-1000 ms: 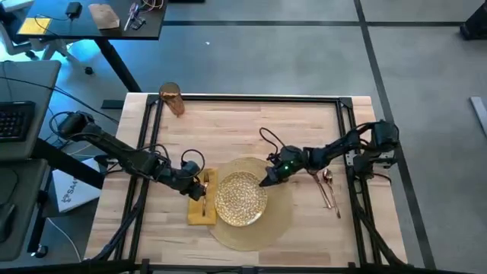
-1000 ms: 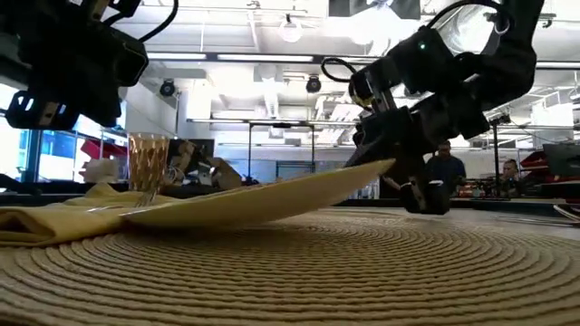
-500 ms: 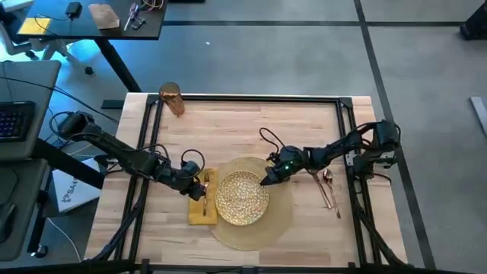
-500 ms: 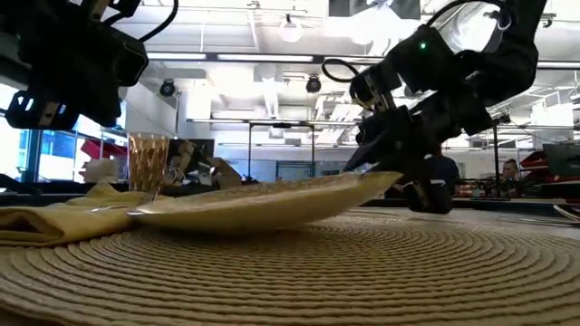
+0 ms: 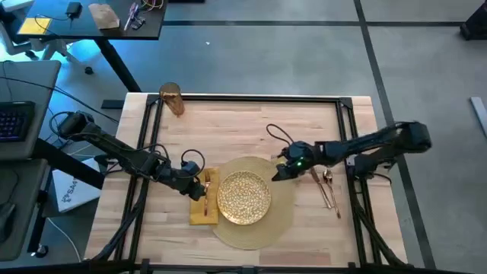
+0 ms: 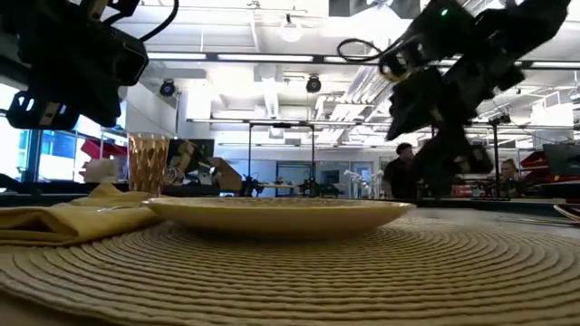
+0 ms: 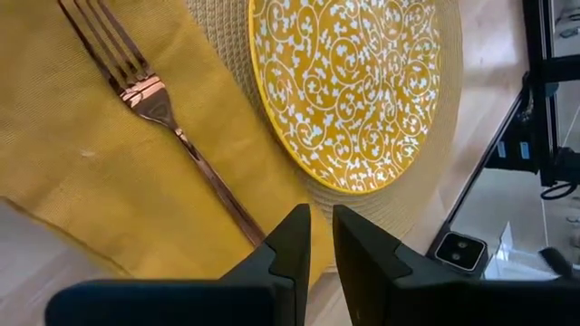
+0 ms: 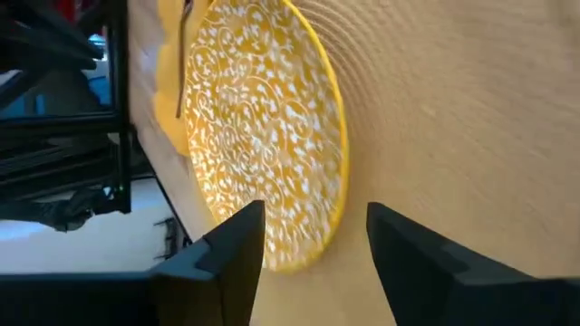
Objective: Set table place
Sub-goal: Put the light brown spoon on the tablemat to the right of the yellow plate, then put the light brown knife on the tablemat to the right of the light brown spoon
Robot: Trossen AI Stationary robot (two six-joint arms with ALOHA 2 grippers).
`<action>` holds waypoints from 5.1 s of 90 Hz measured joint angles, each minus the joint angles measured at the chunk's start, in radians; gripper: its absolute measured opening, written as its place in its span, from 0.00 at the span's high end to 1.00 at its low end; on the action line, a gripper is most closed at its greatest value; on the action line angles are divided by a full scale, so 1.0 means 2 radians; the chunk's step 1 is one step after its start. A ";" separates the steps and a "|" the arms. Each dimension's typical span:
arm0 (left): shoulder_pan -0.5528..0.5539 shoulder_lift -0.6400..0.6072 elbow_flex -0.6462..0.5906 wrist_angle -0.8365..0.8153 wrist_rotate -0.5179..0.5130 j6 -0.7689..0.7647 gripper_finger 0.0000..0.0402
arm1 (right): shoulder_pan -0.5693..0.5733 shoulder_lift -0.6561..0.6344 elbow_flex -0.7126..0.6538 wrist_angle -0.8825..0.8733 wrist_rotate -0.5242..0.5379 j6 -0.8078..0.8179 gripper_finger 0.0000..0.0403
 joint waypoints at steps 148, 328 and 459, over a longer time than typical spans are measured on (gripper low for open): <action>0.000 0.000 0.000 0.001 -0.002 0.010 0.91 | 0.149 0.024 0.015 -0.509 0.064 0.157 0.79; -0.001 0.000 0.000 0.000 0.081 0.138 0.91 | 0.135 0.275 0.308 -0.318 0.140 0.263 1.00; 0.001 0.000 0.000 0.070 0.074 0.087 0.91 | 0.496 0.225 0.307 -0.657 0.411 0.452 0.59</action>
